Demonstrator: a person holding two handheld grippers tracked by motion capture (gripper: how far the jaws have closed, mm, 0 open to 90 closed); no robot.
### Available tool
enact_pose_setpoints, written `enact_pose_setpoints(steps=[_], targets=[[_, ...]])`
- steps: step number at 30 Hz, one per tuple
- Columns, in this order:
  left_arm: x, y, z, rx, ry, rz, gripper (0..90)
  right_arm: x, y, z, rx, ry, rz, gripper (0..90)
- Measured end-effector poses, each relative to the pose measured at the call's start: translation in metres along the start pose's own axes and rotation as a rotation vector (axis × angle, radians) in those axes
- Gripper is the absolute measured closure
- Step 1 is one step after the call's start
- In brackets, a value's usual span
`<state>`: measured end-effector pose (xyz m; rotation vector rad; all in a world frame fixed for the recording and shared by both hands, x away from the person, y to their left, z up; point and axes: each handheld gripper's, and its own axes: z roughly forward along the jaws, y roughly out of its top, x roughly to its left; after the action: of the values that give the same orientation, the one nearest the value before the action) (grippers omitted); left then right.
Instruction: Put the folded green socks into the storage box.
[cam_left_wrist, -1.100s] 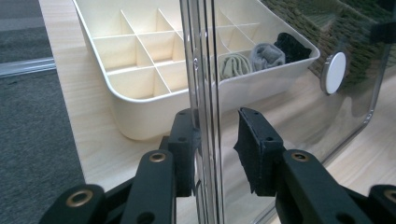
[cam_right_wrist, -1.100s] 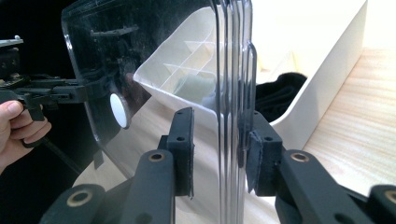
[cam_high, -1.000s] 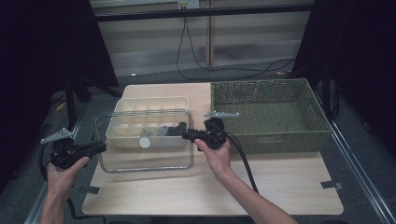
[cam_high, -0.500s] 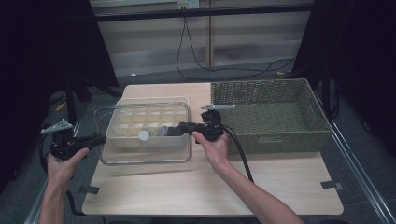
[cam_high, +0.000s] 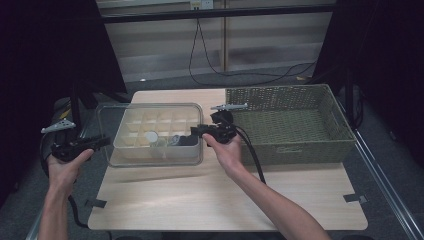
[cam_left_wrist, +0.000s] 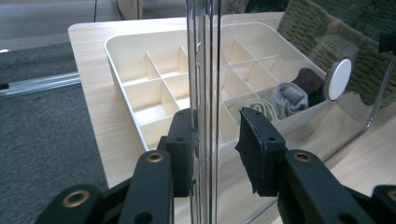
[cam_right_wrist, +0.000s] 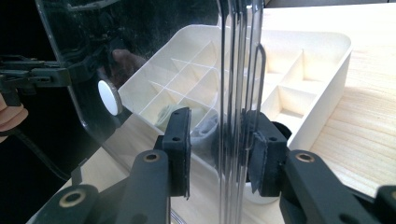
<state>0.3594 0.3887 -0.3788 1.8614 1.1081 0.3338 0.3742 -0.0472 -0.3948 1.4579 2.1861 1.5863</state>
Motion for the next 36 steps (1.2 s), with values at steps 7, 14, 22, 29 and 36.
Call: enact_pose_setpoints(steps=[7,14,22,29,36], targets=[[0.003,0.008,0.006,0.008,-0.001,-0.004,66.2,-0.002,0.011,-0.001,-0.015,-0.008,0.0,64.9],[0.009,0.014,0.011,0.003,-0.011,-0.017,66.1,-0.006,0.018,0.003,-0.017,-0.017,0.015,64.9],[0.014,0.03,0.01,-0.01,-0.002,-0.011,66.0,-0.004,0.03,0.005,-0.029,-0.02,0.018,65.0],[0.02,0.037,0.018,0.006,-0.004,-0.031,65.8,-0.009,0.034,0.01,-0.033,-0.028,0.036,65.0],[0.026,0.041,0.025,0.023,-0.009,-0.043,65.1,-0.011,0.039,0.013,-0.038,-0.042,0.038,65.2]])
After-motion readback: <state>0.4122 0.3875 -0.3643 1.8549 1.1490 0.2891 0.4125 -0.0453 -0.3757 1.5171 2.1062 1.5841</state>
